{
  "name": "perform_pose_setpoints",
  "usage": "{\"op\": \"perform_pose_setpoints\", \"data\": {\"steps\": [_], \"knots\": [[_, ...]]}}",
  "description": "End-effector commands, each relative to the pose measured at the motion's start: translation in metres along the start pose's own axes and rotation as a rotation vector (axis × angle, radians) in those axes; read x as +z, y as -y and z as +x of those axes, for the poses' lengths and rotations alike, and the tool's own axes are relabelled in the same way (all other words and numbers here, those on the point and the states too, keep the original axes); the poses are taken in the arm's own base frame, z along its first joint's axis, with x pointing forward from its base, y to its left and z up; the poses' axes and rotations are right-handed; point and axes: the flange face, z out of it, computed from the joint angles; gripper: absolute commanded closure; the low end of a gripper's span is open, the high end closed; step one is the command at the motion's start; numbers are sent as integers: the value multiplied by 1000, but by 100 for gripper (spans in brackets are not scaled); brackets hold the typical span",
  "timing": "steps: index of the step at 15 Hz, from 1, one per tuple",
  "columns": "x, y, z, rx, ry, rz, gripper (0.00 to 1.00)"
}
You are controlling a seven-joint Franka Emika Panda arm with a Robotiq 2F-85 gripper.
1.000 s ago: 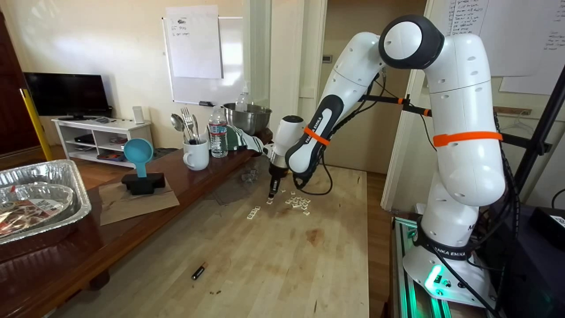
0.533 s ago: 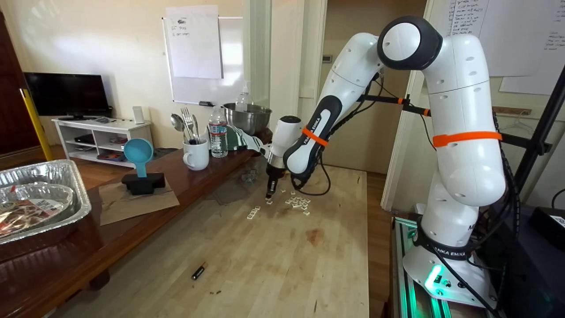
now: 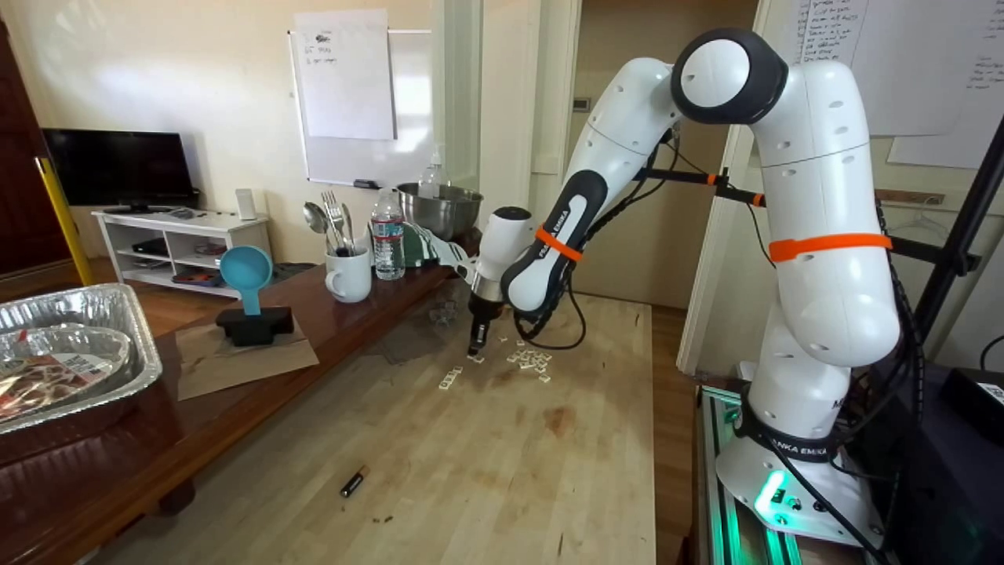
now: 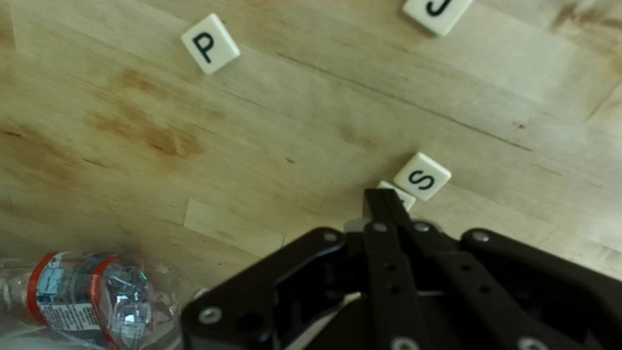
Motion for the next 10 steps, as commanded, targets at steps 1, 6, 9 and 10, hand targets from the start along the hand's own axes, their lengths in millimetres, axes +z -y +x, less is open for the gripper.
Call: {"op": "perform_pose_setpoints", "data": {"steps": [1, 6, 9, 10], "knots": [[15, 12, 2, -50, 47, 20, 100], [15, 20, 6, -83, 46, 23, 100], [15, 23, 8, -94, 43, 25, 100], [15, 24, 9, -98, 42, 27, 100]]}}
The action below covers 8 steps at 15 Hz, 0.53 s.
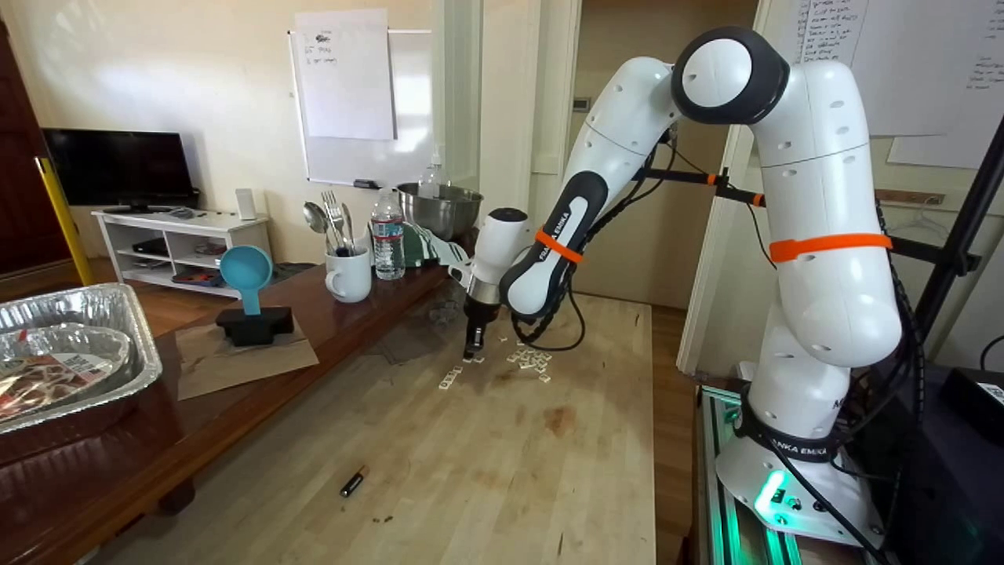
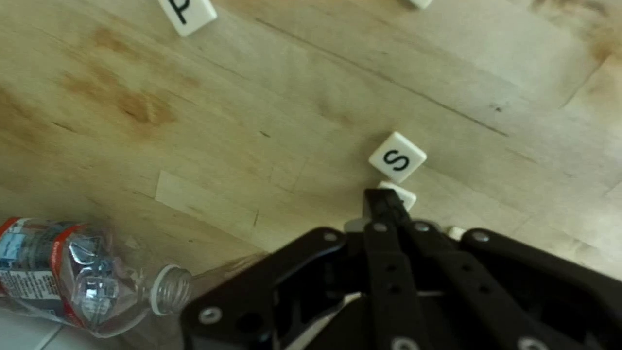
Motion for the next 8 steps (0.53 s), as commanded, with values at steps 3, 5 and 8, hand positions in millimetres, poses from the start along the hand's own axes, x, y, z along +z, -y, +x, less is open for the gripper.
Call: {"op": "perform_pose_setpoints", "data": {"steps": [3, 5, 8], "knots": [[16, 13, 3, -42, 43, 28, 100], [16, 15, 5, -46, 42, 30, 100], [17, 18, 7, -51, 41, 35, 100]]}}
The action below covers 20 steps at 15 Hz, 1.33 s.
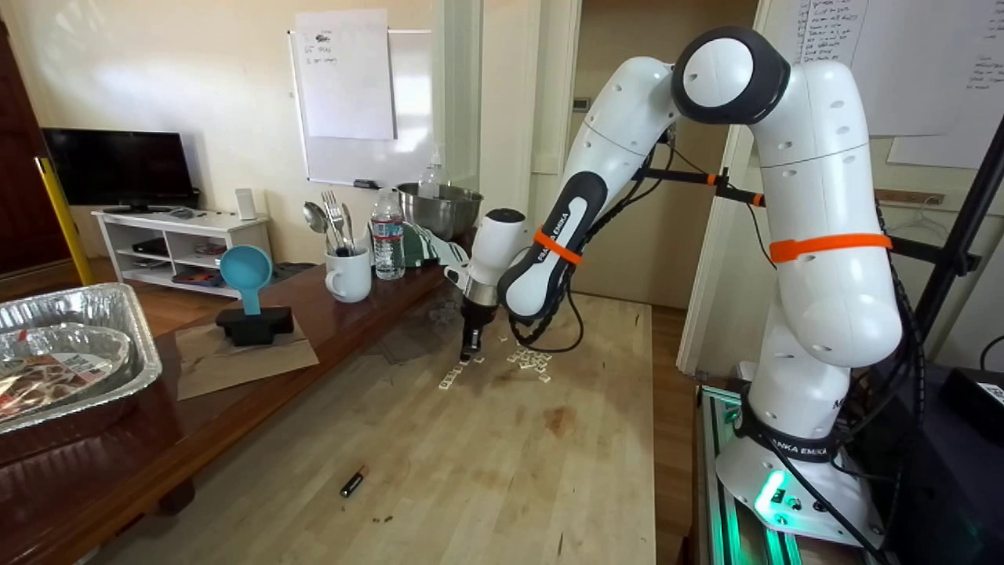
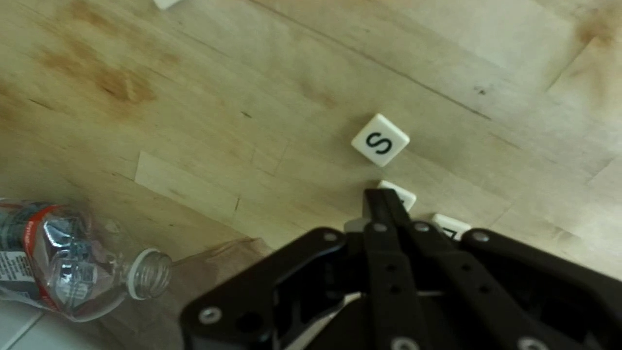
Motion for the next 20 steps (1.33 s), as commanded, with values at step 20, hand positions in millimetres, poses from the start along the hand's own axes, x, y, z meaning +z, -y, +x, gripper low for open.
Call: {"op": "perform_pose_setpoints", "data": {"steps": [20], "knots": [[18, 23, 8, -74, 46, 50, 100]]}}
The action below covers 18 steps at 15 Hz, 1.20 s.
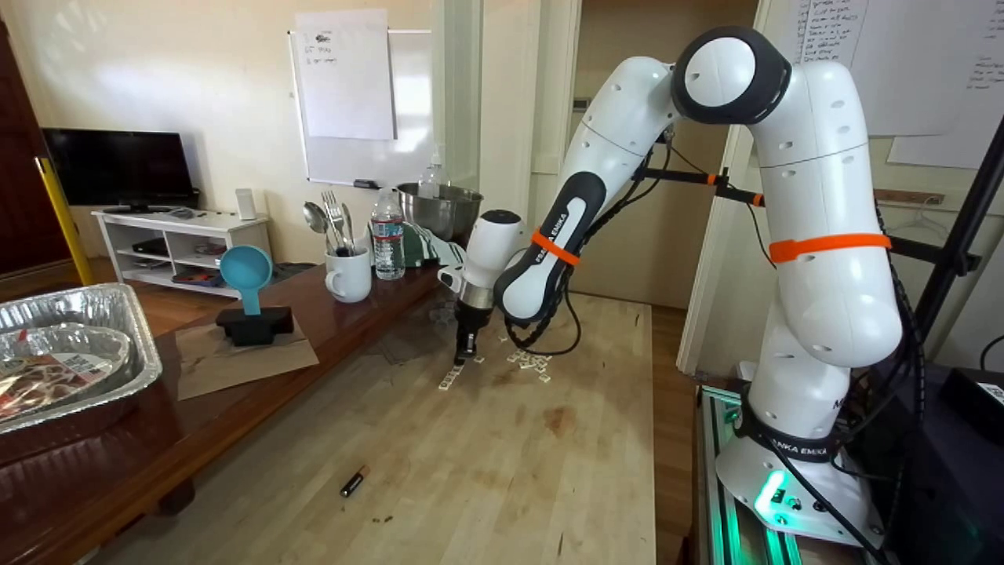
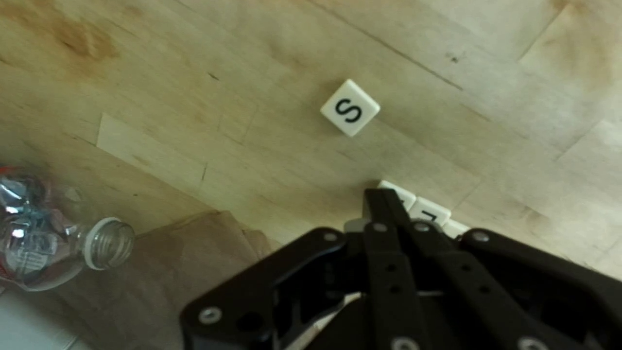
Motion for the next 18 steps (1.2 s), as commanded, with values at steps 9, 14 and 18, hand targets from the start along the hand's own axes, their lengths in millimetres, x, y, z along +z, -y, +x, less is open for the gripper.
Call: {"op": "perform_pose_setpoints", "data": {"steps": [9, 14, 18], "knots": [[9, 5, -5, -11, 45, 21, 100], [6, 4, -5, -7, 39, 16, 100], [3, 4, -5, -5, 32, 15, 100]]}}
